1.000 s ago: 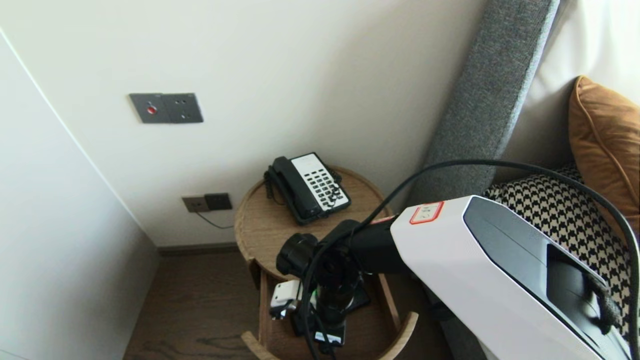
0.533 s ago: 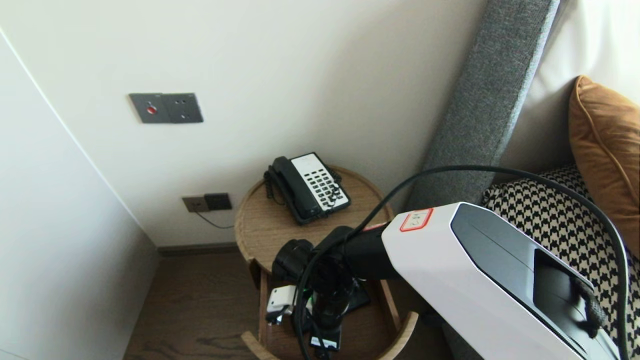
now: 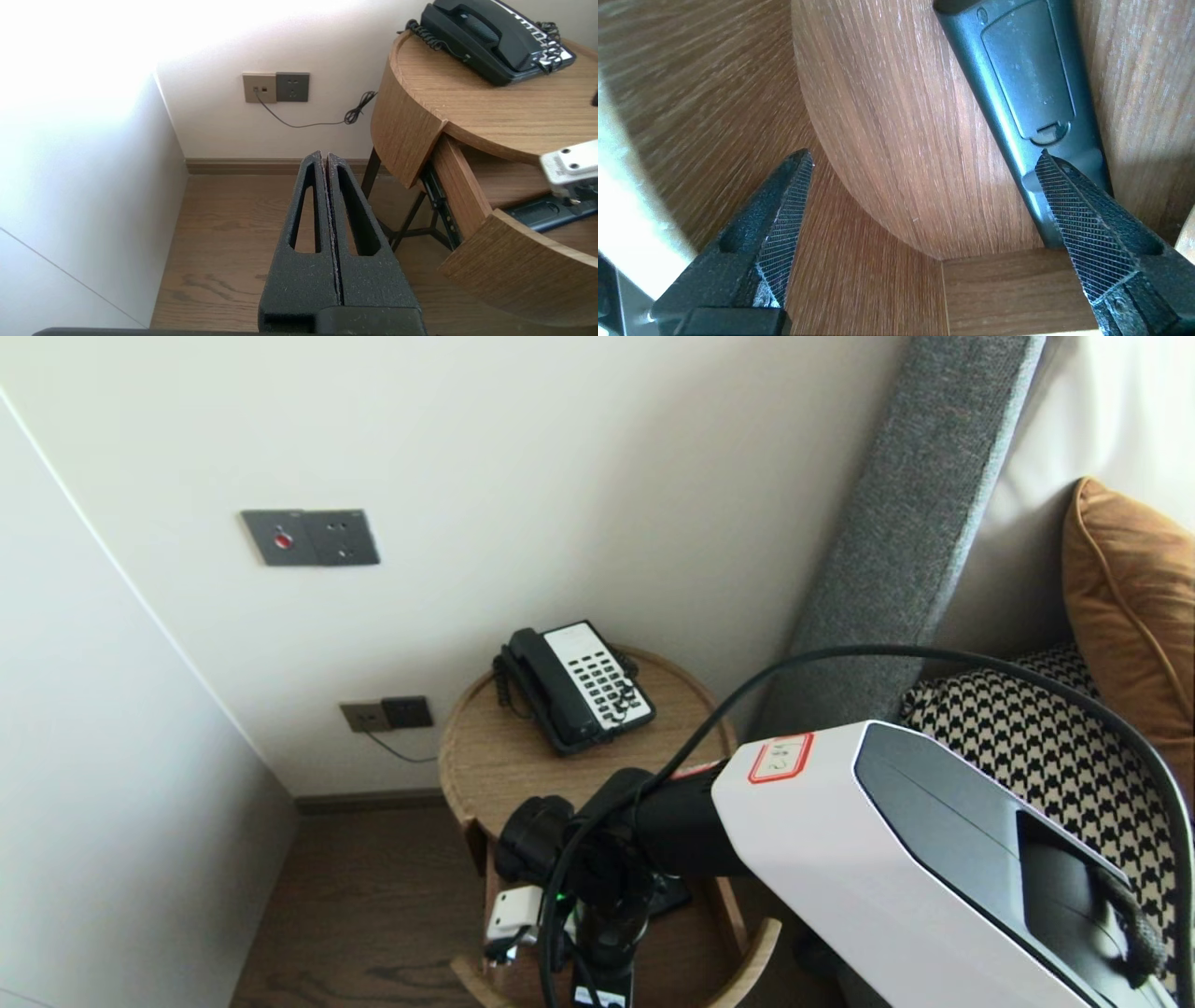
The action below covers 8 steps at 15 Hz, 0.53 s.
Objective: Take the remote control out of the drawer one by one and place them on the table
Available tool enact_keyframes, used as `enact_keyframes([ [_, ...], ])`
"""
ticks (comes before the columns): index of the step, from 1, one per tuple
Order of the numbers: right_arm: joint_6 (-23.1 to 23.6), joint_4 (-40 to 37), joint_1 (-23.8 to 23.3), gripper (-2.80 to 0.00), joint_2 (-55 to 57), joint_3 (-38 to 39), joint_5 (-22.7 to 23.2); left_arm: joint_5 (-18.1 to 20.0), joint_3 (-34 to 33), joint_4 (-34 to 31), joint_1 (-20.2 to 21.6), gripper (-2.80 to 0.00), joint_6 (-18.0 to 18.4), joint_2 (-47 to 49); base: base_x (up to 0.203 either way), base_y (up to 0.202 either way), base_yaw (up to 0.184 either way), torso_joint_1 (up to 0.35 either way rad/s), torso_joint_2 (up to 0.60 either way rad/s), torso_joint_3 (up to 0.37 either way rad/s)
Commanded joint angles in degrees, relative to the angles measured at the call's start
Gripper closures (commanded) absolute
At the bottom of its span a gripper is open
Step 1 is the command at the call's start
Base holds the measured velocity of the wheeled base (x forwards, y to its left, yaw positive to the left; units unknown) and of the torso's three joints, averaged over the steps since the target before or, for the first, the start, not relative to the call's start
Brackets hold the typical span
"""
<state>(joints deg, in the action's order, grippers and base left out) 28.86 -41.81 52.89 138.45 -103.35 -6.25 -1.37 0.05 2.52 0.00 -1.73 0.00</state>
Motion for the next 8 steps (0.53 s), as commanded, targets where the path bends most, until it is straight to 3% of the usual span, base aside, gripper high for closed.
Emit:
enact_keyframes([
  [1, -0.01, -0.29, 0.78, -2.80, -1.35, 1.59, 0.02, -0.03, -0.05, 0.03, 0.00, 0.00, -0.03, 0.00, 0.000, 0.000, 0.000, 0.000, 0.00, 0.000],
  [8, -0.90, -0.02, 2.65, -2.80, -3.86, 5.93, 0.43, 0.02, 0.09, 0.03, 0.00, 0.00, -0.03, 0.00, 0.000, 0.000, 0.000, 0.000, 0.00, 0.000],
])
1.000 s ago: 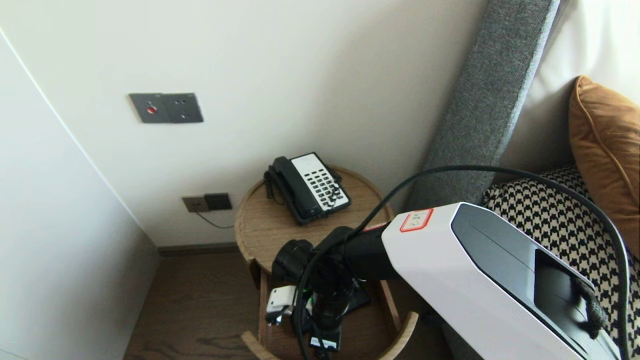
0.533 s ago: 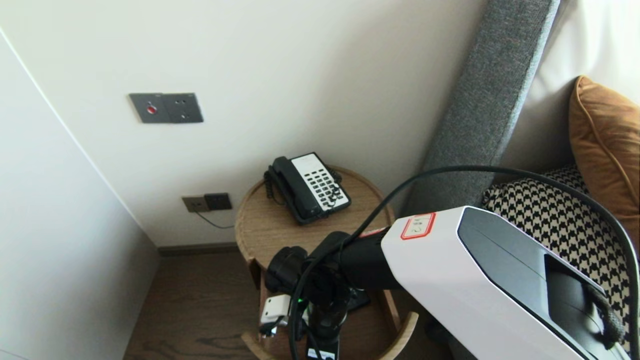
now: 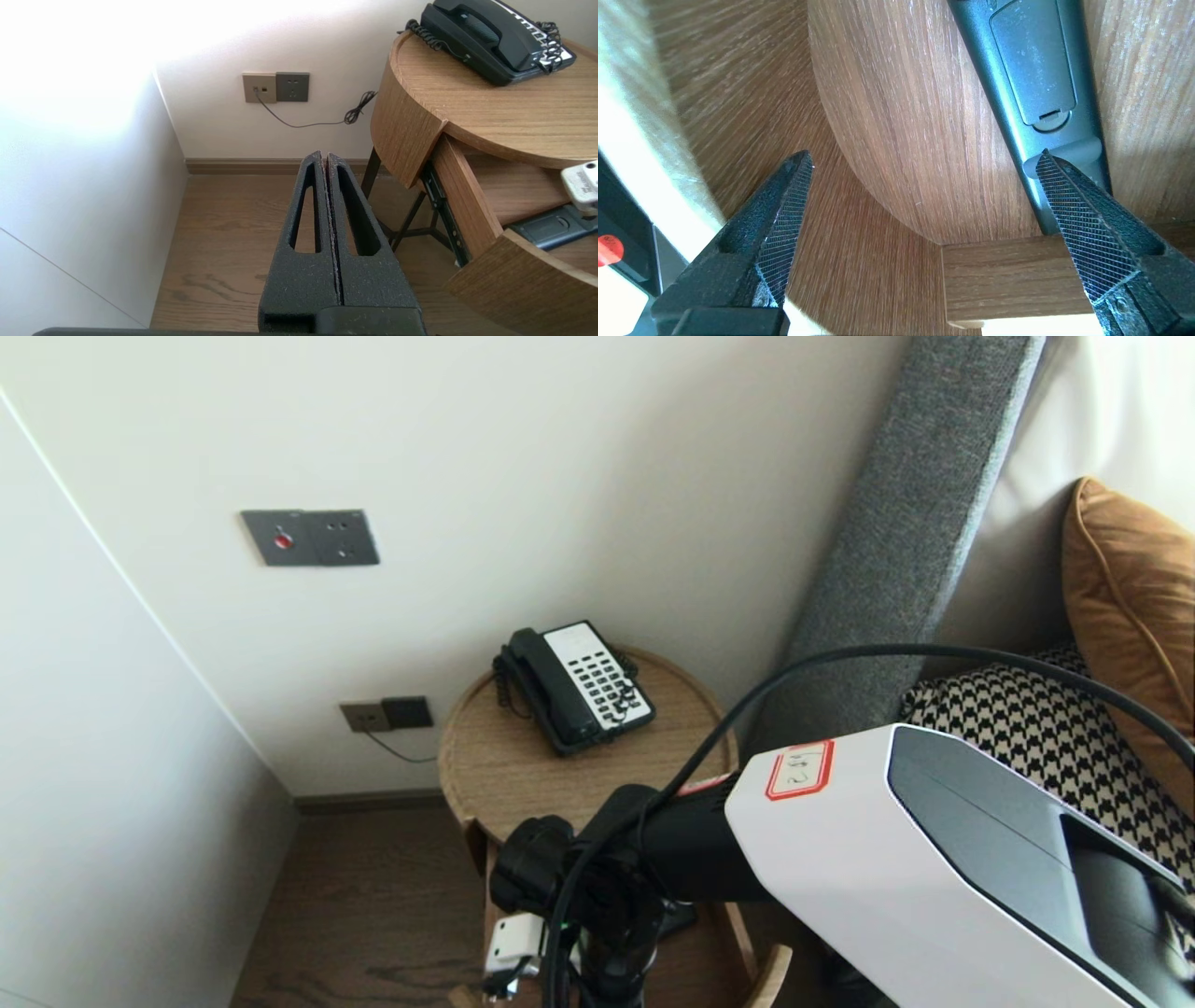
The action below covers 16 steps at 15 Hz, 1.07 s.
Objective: Take the remote control out of the drawer one by one and place them on the table
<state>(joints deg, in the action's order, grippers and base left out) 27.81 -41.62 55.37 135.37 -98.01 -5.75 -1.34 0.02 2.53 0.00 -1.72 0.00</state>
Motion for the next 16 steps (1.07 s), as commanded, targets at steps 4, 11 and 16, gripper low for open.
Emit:
enact_keyframes([
  [4, 0.70, 0.05, -0.53, -2.80, 0.43, -1.03, -0.39, 0.02, 0.06, 0.02, 0.00, 0.00, -0.04, 0.00, 0.000, 0.000, 0.000, 0.000, 0.00, 0.000],
  [11, 1.70, -0.28, -3.24, -2.80, 5.96, -6.83, -0.66, -0.07, -0.02, 0.02, 0.00, 0.00, -0.04, 0.00, 0.000, 0.000, 0.000, 0.000, 0.00, 0.000],
  [16, 1.81, -0.05, -4.81, -2.80, 7.54, -7.95, -0.66, 0.02, -0.02, 0.02, 0.00, 0.00, -0.04, 0.00, 0.000, 0.000, 0.000, 0.000, 0.00, 0.000],
])
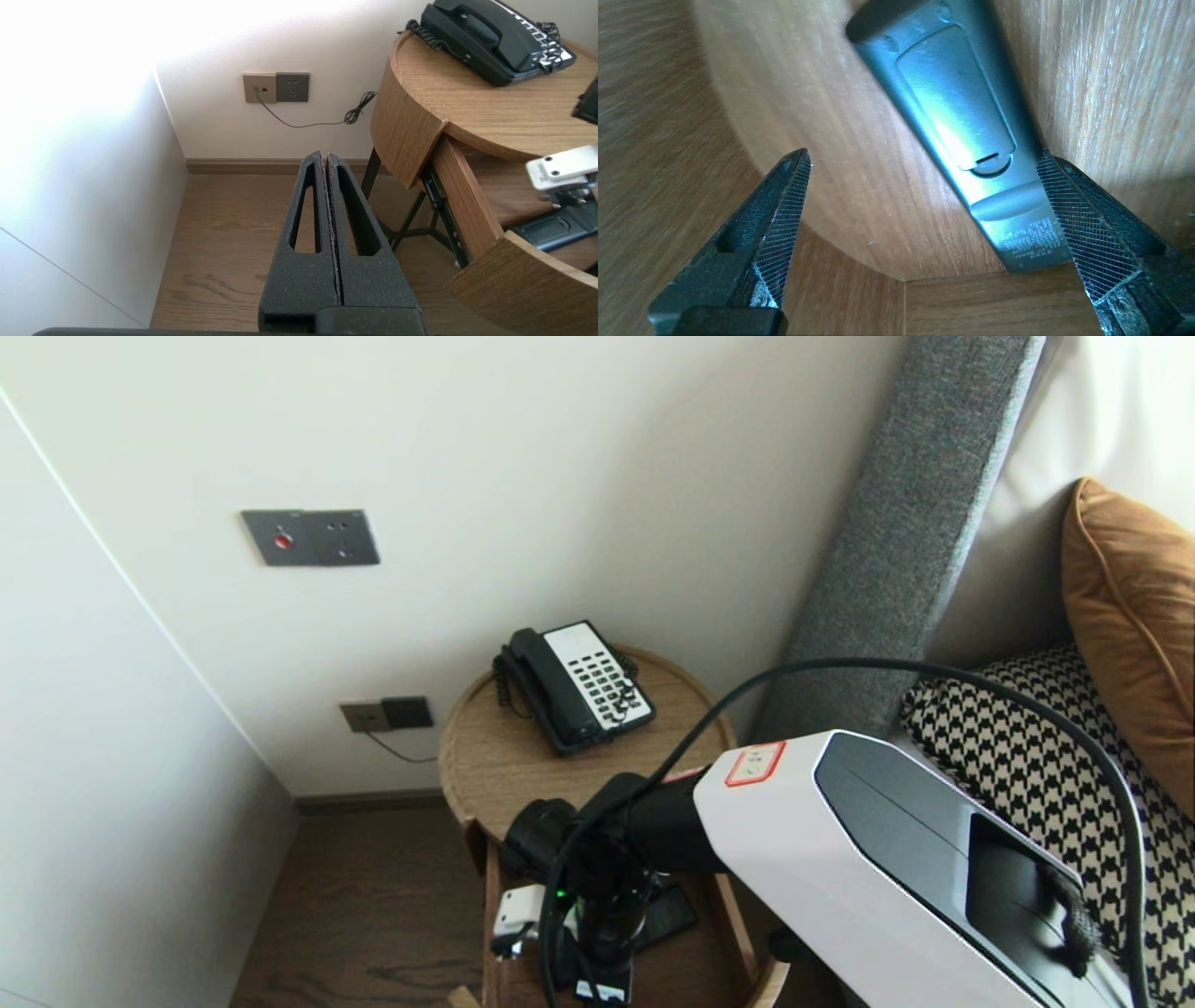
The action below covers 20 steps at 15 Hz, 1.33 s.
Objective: Take the remote control out of the drawer one by one and place them on the table
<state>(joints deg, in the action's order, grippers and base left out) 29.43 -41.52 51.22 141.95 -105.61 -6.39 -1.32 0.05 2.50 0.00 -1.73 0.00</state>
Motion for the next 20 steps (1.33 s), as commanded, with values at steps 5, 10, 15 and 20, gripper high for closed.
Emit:
enact_keyframes([
  [5, 0.54, -0.40, -1.29, -2.80, 2.66, -3.05, -0.03, 0.00, -0.03, 0.05, 0.00, 0.00, -0.03, 0.00, 0.000, 0.000, 0.000, 0.000, 0.00, 0.000],
  [10, 0.57, -0.49, -1.80, -2.80, 2.85, -3.80, -0.05, -0.07, -0.04, 0.05, 0.00, 0.00, -0.03, 0.00, 0.000, 0.000, 0.000, 0.000, 0.00, 0.000],
  [15, 0.27, -0.58, -1.48, -2.80, 0.46, -1.35, -0.31, -0.09, -0.05, 0.05, 0.00, 0.00, -0.03, 0.00, 0.000, 0.000, 0.000, 0.000, 0.00, 0.000],
  [20, 0.45, -0.46, -1.30, -2.80, -0.01, -1.21, -1.52, 0.00, -0.03, 0.05, 0.00, 0.00, -0.03, 0.00, 0.000, 0.000, 0.000, 0.000, 0.00, 0.000],
])
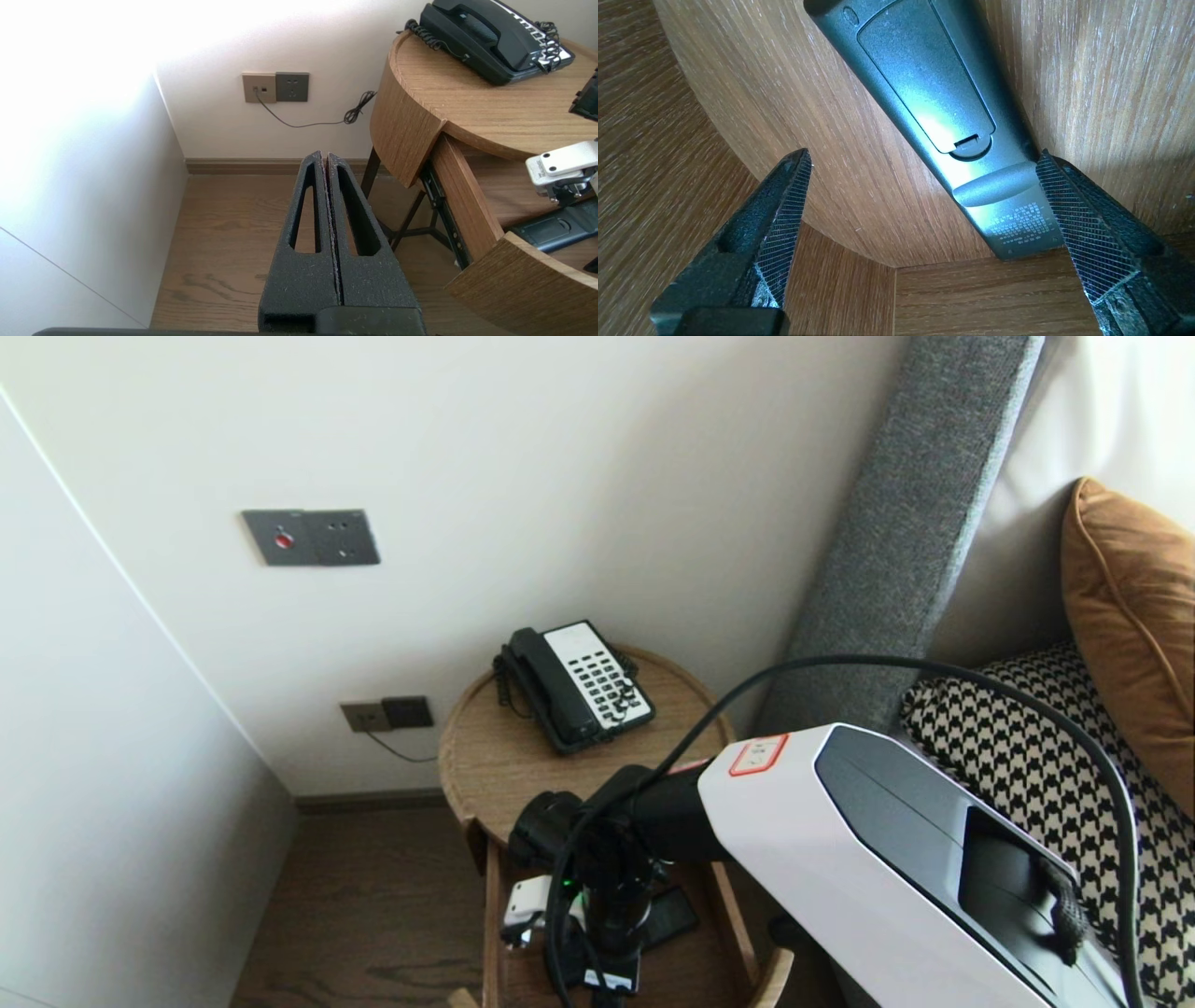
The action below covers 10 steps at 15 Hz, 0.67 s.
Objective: Take the remote control out of the drawer one by one and place them on the table
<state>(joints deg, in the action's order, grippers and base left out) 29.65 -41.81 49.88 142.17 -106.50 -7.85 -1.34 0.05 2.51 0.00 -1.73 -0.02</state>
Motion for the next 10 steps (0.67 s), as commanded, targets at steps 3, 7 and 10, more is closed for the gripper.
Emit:
enact_keyframes([
  [3, 0.24, 0.60, 0.04, -2.80, 0.57, -0.81, -0.15, 0.01, 0.03, 0.04, 0.00, 0.00, -0.03, 0.02, 0.000, 0.000, 0.000, 0.000, 0.00, 0.000],
  [7, -0.10, 0.77, 0.74, -2.80, -0.18, 0.24, -0.15, -0.01, 0.02, 0.04, 0.00, 0.00, -0.03, 0.02, 0.000, 0.000, 0.000, 0.000, 0.00, 0.000],
  [10, -0.33, 0.77, 1.87, -2.80, -0.85, 0.54, -0.36, 0.02, -0.05, 0.04, 0.00, 0.00, -0.03, 0.02, 0.000, 0.000, 0.000, 0.000, 0.00, 0.000],
])
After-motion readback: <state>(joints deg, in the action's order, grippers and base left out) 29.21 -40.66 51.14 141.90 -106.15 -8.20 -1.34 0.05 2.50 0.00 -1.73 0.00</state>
